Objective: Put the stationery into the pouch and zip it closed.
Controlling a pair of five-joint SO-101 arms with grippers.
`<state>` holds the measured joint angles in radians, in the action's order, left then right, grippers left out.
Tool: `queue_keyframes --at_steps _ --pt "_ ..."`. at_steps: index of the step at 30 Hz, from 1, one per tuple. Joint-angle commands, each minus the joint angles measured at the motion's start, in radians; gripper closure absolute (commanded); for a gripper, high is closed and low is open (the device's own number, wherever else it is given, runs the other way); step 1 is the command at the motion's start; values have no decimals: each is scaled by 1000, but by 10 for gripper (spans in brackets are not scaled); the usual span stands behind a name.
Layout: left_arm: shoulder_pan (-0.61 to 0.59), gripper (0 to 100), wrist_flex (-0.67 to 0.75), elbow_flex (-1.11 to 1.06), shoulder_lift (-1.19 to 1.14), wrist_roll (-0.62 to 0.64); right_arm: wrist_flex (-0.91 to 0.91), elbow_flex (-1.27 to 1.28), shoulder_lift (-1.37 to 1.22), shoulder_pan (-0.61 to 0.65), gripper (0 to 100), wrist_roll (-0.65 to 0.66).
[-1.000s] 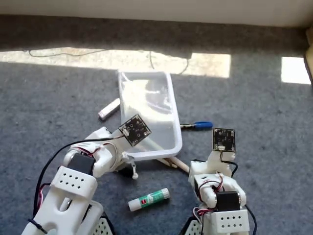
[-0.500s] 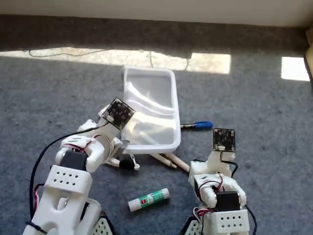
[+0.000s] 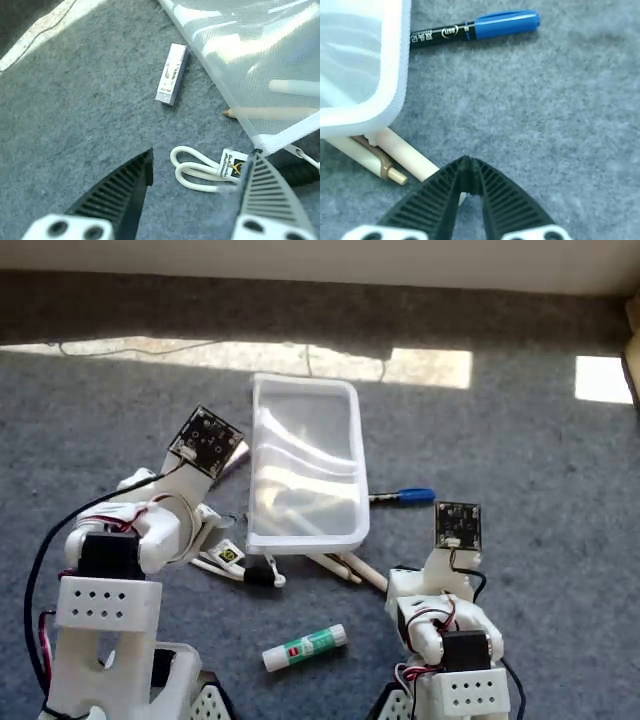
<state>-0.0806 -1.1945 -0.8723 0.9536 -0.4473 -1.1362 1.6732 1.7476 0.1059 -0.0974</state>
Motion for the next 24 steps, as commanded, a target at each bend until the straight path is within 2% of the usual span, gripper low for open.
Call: queue_keyframes --at_steps 1,8,11,21,24 --pt "-51 723 6 53 -28 -23 -7 108 12 -12 993 -2" --pt "-119 781 20 194 -349 -20 -7 108 12 -12 993 -2" --pt "-139 800 18 292 -513 25 -7 108 12 -12 993 -2" --pt "-137 862 29 495 -906 29 -7 108 12 -12 993 -2" --pt "-137 889 80 504 -974 32 -7 108 12 -12 993 -2"
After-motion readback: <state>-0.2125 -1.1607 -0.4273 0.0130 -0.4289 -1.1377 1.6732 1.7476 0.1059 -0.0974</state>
